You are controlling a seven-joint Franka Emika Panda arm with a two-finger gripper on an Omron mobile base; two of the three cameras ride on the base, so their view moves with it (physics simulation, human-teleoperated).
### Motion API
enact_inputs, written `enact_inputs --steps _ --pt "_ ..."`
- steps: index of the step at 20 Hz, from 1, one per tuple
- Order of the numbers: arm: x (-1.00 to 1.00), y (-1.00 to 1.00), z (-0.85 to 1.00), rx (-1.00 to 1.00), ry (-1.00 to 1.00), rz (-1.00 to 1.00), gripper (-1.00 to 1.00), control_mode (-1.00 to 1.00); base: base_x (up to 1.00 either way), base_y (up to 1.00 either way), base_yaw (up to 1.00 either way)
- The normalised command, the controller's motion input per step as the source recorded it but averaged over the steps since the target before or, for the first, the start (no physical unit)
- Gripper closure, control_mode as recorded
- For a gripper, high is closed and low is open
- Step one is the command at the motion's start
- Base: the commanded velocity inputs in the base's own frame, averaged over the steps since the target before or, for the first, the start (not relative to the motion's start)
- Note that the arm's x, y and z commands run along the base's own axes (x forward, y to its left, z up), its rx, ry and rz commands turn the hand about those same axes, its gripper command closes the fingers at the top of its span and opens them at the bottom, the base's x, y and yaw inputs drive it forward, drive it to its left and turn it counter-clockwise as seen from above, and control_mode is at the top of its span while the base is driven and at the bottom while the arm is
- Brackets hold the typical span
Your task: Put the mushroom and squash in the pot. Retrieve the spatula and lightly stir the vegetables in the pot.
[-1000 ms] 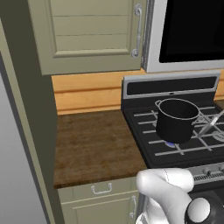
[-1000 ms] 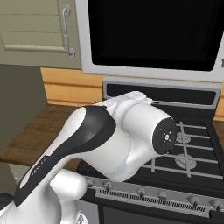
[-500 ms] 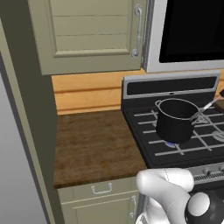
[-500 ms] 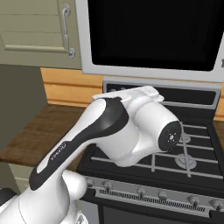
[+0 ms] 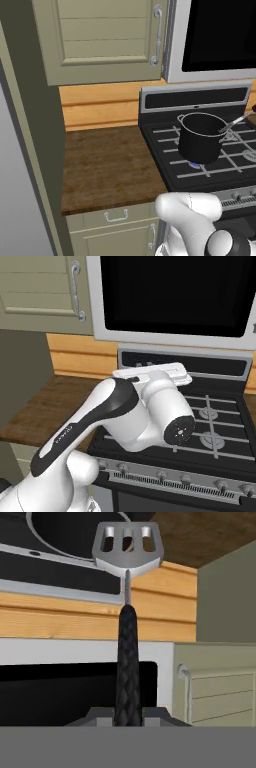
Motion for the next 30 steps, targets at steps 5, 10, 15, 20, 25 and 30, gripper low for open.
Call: enact_inputs --steps 5,10,15,20,25,30 --pt "0.59 0.0 -0.16 0.06 0.02 -0.17 1.0 -1.0 0.0 0.0 0.0" --pt "0.53 -0.05 -0.26 0.07 0.07 -0.14 1.0 -1.0 0.0 0.0 0.0" --pt "0.4 -0.04 -0.33 0.05 0.05 -0.12 1.0 -1.0 0.0 0.0 0.0" --pt "0.3 0.0 -0.36 0.04 0.05 -0.1 1.0 -1.0 0.0 0.0 0.0" --pt "0.37 0.0 -0.28 0.03 0.06 -0.1 1.0 -1.0 0.0 0.0 0.0" --pt "0.33 0.0 -0.04 0.03 0.02 -0.08 1.0 -1.0 0.0 0.0 0.0"
